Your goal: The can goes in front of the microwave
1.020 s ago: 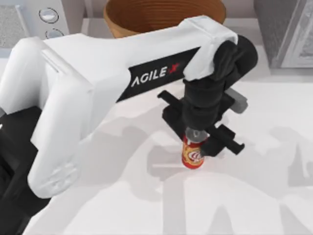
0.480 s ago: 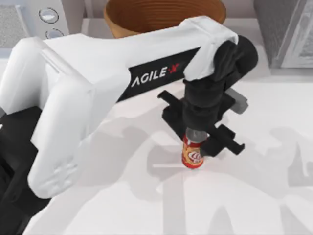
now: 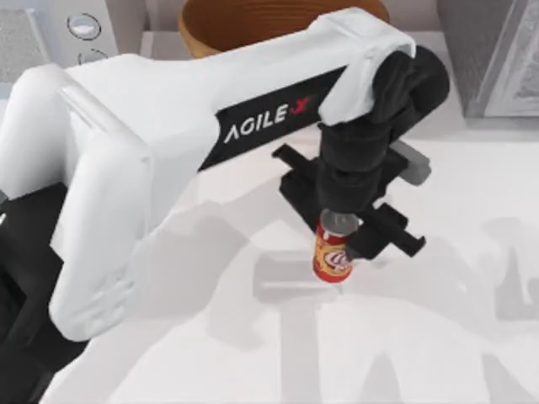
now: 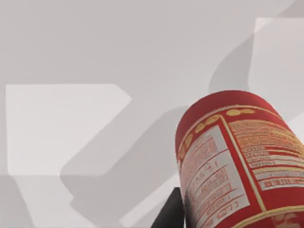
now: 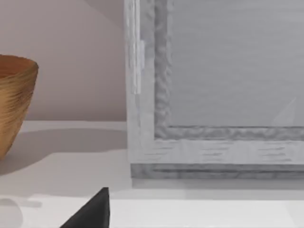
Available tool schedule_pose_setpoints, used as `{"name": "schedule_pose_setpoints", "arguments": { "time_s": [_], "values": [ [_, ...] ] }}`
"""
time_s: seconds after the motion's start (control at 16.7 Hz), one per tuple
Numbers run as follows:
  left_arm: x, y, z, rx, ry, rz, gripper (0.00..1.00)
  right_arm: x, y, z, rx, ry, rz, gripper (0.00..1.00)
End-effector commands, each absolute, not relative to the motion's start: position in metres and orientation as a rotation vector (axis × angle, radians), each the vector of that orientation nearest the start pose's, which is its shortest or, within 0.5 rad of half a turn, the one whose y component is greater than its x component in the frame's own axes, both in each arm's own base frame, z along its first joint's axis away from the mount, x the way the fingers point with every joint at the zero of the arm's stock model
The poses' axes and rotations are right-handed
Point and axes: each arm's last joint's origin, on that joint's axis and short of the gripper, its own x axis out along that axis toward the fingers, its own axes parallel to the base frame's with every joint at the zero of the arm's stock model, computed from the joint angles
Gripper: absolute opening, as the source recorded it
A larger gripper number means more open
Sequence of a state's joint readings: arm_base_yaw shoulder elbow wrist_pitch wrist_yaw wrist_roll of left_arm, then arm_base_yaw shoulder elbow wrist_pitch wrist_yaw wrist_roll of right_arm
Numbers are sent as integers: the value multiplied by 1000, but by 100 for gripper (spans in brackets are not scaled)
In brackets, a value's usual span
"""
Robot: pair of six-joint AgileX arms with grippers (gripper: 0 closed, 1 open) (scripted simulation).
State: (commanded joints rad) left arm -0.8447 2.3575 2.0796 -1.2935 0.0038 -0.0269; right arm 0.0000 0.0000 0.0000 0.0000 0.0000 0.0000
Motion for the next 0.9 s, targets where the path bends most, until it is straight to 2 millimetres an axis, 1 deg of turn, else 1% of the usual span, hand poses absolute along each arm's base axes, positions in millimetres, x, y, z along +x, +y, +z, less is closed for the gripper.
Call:
{"name": "schedule_pose_setpoints", "arguments": {
  "time_s": [0.18, 0.36, 0.48, 0.54, 0.66, 0.72, 0.78, 0.84, 0.9],
  "values": [
    [313, -343, 198, 630, 1477, -629, 0, 106, -1, 160, 0, 0, 0, 100],
    [313, -343, 200, 629, 1476, -629, 0, 106, -1, 160, 0, 0, 0, 100],
    [314, -342, 198, 631, 1479, -628, 0, 106, -1, 160, 0, 0, 0, 100],
    [317, -339, 197, 627, 1483, -622, 0, 106, -1, 160, 0, 0, 0, 100],
    [333, -320, 197, 599, 1495, -591, 0, 106, -1, 160, 0, 0, 0, 100],
    [345, -305, 197, 575, 1503, -565, 0, 106, -1, 160, 0, 0, 0, 100],
    [359, -285, 198, 543, 1512, -533, 0, 106, -1, 160, 0, 0, 0, 100],
    [374, -261, 199, 504, 1521, -495, 0, 106, -1, 160, 0, 0, 0, 100],
    [390, -233, 200, 460, 1530, -450, 0, 106, -1, 160, 0, 0, 0, 100]
  ]
}}
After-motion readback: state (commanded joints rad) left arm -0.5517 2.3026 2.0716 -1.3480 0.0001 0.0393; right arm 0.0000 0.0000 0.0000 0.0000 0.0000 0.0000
